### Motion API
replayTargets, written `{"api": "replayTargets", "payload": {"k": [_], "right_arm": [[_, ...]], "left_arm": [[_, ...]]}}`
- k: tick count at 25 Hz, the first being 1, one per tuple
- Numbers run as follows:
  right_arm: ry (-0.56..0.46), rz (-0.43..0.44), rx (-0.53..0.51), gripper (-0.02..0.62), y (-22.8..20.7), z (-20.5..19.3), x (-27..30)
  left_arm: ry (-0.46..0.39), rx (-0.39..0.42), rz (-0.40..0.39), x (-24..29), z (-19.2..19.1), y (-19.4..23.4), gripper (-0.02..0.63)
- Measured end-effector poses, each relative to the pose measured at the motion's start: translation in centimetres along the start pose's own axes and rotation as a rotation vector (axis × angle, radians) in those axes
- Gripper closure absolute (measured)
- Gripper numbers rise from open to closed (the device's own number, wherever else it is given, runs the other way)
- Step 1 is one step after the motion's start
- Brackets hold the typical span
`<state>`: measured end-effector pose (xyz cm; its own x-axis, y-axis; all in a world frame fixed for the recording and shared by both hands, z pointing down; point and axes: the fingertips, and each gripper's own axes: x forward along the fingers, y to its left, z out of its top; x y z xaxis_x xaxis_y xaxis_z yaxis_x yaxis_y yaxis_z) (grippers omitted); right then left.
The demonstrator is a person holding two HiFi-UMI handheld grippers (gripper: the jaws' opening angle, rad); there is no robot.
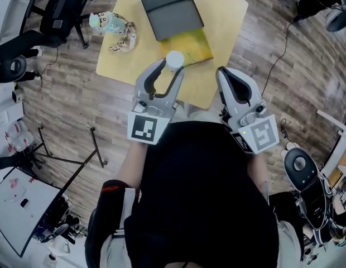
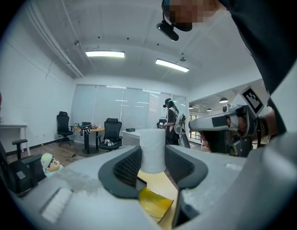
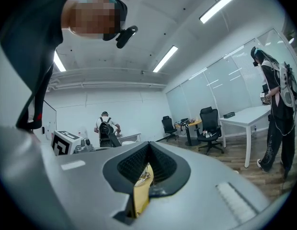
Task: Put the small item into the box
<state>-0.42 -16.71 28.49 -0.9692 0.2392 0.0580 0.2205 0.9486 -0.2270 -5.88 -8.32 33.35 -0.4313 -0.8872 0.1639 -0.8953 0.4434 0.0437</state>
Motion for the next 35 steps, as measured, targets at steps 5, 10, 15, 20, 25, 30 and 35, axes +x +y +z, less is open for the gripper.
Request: {"api": "replayTargets", "payload": {"k": [5,10,15,20,25,30,35], "right_arm": [[0.015,-0.011,0.006,0.592,0.4,-0.8,0.6],[0.054,-0.029,0.013,0.592,0.2,-2.1,1.2],[0.097,-0.021,0.019,0.592,-0.2,-3.6,1.9],[0.123,-0.01,0.017,0.592,-0.7,-4.7,3.2],[0.142,-0.023,0.036,0.593,-1.4,-5.8,4.5],[0.14,-0.026,0.074,0.592,-2.0,-6.7,5.8],[0.17,-0.047,0.095,0.592,-3.2,-7.6,6.8]], "left_arm": [[0.021,-0.018,-0.017,0.2,-1.5,0.5,0.44],[0.073,-0.028,-0.048,1.2,-3.9,1.0,0.44],[0.119,-0.061,-0.053,2.7,-6.4,1.5,0.44],[0.172,-0.076,-0.076,4.0,-8.8,1.7,0.44],[0.22,-0.098,-0.101,5.1,-11.1,2.1,0.44],[0.26,-0.119,-0.132,6.3,-13.0,2.4,0.44],[0.308,-0.146,-0.146,7.5,-15.0,3.1,0.44]]}}
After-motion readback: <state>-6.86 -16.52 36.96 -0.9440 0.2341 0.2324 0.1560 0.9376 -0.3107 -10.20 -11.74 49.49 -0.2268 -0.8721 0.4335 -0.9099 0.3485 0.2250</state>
